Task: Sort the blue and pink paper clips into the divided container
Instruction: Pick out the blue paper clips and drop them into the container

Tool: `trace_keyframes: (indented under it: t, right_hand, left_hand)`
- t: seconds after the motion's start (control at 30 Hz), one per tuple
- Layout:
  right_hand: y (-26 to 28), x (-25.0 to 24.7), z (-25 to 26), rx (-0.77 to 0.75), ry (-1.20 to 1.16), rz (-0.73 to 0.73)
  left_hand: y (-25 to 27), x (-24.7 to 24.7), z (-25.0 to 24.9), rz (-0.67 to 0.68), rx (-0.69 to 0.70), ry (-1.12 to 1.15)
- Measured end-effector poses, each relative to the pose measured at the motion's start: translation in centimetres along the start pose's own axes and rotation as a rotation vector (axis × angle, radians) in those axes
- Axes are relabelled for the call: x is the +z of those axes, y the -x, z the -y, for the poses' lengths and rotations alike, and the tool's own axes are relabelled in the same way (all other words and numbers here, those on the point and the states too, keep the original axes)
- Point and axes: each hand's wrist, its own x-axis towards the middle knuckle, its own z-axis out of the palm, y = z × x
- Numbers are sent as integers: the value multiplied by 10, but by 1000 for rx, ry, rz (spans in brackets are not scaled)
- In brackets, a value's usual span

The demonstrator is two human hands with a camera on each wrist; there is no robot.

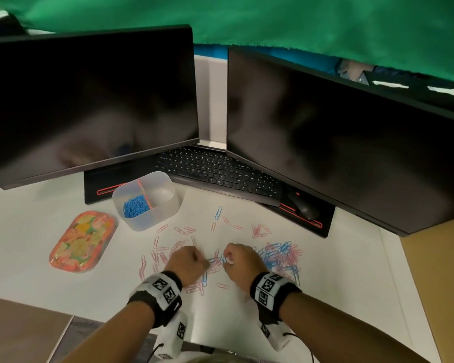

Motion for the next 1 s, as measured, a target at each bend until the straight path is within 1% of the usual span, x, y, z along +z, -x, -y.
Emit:
trace_keyframes:
  t: [0.07,0.13,0.27,0.43,0.5,0.57,0.63,0.7,0.73,0.77,0.87,0.93,1.0]
  right_hand:
    - [-5,4,4,5,47,12]
    - [-10,3,6,34,72,34]
    - [-17,0,8,74,70,84]
    - [-20,2,2,49,74,119]
    - [-22,0,-2,31,45,110]
    - [-26,-5,-6,9,-6,81]
    - [-33,-13,-9,28,-93,52]
    - [-43,-21,-12,91,-220,29]
    - [-48,-25,-13,130,-288,21]
    - [-55,-30,-14,166,-364,20]
    - [-72,-43,-9,251,-679,67]
    - [-80,-50,-2,293,-897,87]
    - [-92,-54,4,339,-1049,108]
  left_hand:
    - [5,10,2,15,31,-202]
    - [7,16,5,10,52,-316]
    - [1,16,9,-11,66,-353]
    - [-4,13,13,18,90,-382]
    - [-5,10,15,17,134,-387]
    - [-6,7,15,17,204,-338]
    - [-6,4,15,18,261,-245]
    - [-8,1,15,-9,262,-103]
    - [-10,-1,14,-22,231,-6]
    - [-14,-4,12,-24,171,125]
    - [-22,-15,6,88,-74,678]
    - [-23,-25,4,143,-141,927]
    - [-27,-32,6,165,-158,1076]
